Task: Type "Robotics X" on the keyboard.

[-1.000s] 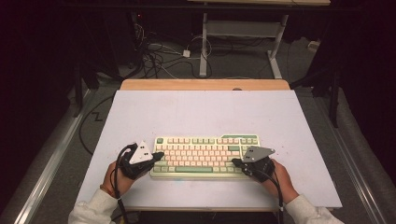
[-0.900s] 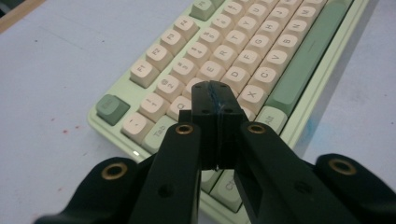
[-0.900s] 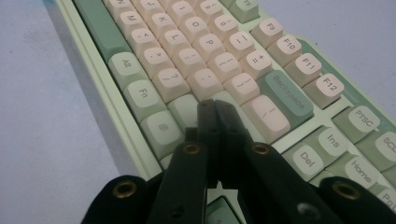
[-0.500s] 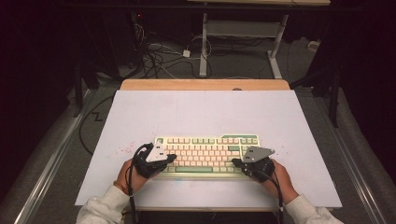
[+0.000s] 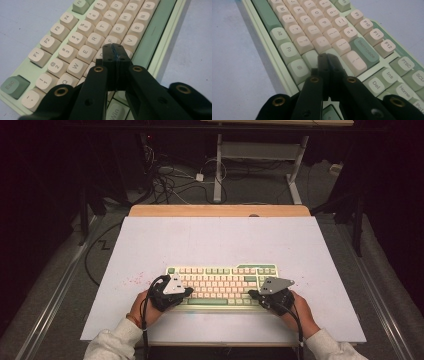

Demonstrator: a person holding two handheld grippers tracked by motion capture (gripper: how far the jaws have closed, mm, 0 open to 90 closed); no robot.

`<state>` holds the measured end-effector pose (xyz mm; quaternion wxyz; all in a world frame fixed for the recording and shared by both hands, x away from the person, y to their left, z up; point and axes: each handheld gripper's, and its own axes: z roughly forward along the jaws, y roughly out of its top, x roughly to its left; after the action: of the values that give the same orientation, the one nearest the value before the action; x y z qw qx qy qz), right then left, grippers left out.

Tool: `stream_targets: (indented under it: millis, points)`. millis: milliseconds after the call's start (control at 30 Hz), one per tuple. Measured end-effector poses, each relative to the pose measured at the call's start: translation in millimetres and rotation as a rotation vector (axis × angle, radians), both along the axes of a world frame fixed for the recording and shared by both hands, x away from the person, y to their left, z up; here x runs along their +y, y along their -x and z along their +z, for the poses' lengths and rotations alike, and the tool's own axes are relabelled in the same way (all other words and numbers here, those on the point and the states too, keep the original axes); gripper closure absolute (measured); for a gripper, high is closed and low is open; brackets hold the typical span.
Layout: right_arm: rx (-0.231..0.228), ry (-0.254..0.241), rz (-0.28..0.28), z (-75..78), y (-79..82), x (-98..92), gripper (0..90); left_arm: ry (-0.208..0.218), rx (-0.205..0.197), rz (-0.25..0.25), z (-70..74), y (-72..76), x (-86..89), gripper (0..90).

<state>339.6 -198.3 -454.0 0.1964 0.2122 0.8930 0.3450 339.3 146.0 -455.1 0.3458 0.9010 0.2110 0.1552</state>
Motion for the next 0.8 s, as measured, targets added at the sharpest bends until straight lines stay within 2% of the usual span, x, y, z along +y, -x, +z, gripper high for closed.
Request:
stream_targets:
  millis: [433, 633, 800]
  points:
    - [0.000, 0.001, 0.001, 0.1, 0.1, -0.1, 89.8, -0.012, -0.006, -0.004, 0.3, 0.3, -1.2, 87.5]
    - [0.002, 0.003, -0.002, 0.3, 0.6, 0.1, 89.8, -0.042, -0.009, -0.008, -0.1, -0.2, -3.3, 87.7]
    - [0.001, 0.000, -0.004, 0.1, 0.9, 0.3, 89.8, -0.001, -0.036, 0.009, 7.0, 2.1, 0.9, 87.7]
